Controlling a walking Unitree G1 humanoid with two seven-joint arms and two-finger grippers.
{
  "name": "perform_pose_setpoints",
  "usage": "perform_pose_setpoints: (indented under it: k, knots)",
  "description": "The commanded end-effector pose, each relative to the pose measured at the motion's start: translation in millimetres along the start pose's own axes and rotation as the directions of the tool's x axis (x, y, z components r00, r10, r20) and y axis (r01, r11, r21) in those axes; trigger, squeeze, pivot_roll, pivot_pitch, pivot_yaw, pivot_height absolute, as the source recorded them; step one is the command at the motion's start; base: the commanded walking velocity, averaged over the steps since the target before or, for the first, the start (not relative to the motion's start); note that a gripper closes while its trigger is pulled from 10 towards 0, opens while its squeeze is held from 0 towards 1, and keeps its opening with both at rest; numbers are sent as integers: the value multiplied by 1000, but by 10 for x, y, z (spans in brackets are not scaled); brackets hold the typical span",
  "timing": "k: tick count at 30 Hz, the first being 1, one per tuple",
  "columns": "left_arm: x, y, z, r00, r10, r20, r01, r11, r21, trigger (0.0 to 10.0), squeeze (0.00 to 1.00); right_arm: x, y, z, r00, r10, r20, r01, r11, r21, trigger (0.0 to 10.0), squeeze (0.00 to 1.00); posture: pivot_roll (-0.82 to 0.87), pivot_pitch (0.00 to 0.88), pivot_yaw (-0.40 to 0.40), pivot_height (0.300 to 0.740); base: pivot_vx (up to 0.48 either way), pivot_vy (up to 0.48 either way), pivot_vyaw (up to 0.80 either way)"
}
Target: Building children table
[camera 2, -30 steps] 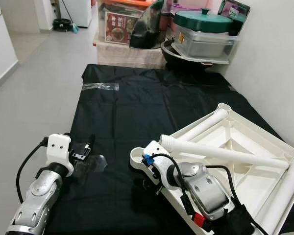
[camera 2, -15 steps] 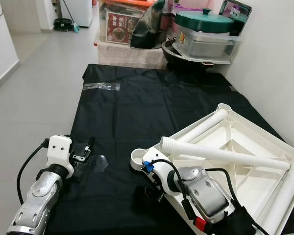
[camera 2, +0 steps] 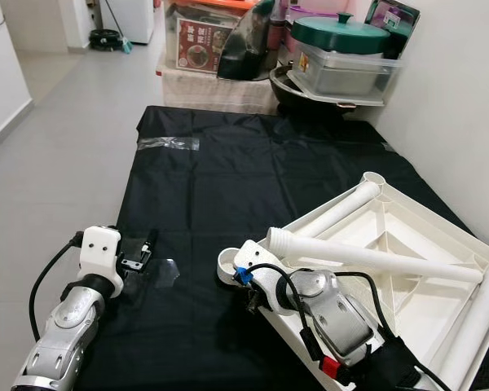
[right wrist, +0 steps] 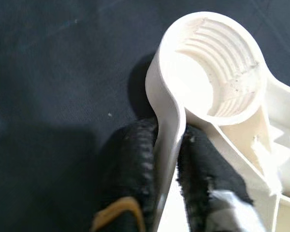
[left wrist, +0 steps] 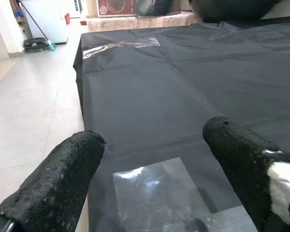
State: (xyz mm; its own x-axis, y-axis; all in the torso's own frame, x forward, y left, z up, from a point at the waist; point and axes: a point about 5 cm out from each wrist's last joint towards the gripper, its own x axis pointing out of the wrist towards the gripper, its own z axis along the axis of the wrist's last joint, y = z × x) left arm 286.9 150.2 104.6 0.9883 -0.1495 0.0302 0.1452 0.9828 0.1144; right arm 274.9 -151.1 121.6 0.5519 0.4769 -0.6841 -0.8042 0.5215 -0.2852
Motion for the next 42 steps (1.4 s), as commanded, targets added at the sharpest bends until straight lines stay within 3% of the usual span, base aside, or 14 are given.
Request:
perform_pose_setpoints:
  k: [1,17,20,22,23,24,36,42]
  knots:
    - [4,-31,-38,1000,-11,-17,12,1000,12,10000,0,-20,-36,-21,1000,-8,-17,7,999,-32,0,0,-18,0,-135,740,0,0,0]
    - [2,-42,-70,999,-21,-37,22,999,24,10000,0,-15,74,-202,993,93,-72,-97,994,-54,0,0,-22,0,-131,740,0,0,0]
    - [11,-43,-68,999,-21,-37,22,999,26,10000,0,-49,76,-170,990,141,-32,-144,975,-168,0,0,-22,0,-131,740,0,0,0]
    - [15,-53,-65,999,-24,-36,25,999,26,10000,0,-100,120,-158,977,211,-17,-206,934,-292,0,0,-22,0,-131,740,0,0,0]
    - [15,-53,-65,999,-24,-36,25,999,26,10000,0,-100,120,-158,977,211,-17,-206,934,-292,0,0,-22,0,-131,740,0,0,0]
    - [19,-52,-65,999,-25,-36,26,999,28,10000,0,-136,107,-175,971,236,-28,-231,907,-351,0,0,-25,0,-126,740,0,0,0]
    - [26,-52,-63,999,-25,-36,27,999,31,10000,0,-171,29,-219,970,240,-41,-232,859,-456,0,0,-25,0,-122,740,0,0,0]
    - [39,-37,-59,999,-23,-35,25,999,38,10000,0,-197,-1,-342,968,243,-70,-241,804,-543,0,0,-23,0,-116,740,0,0,0]
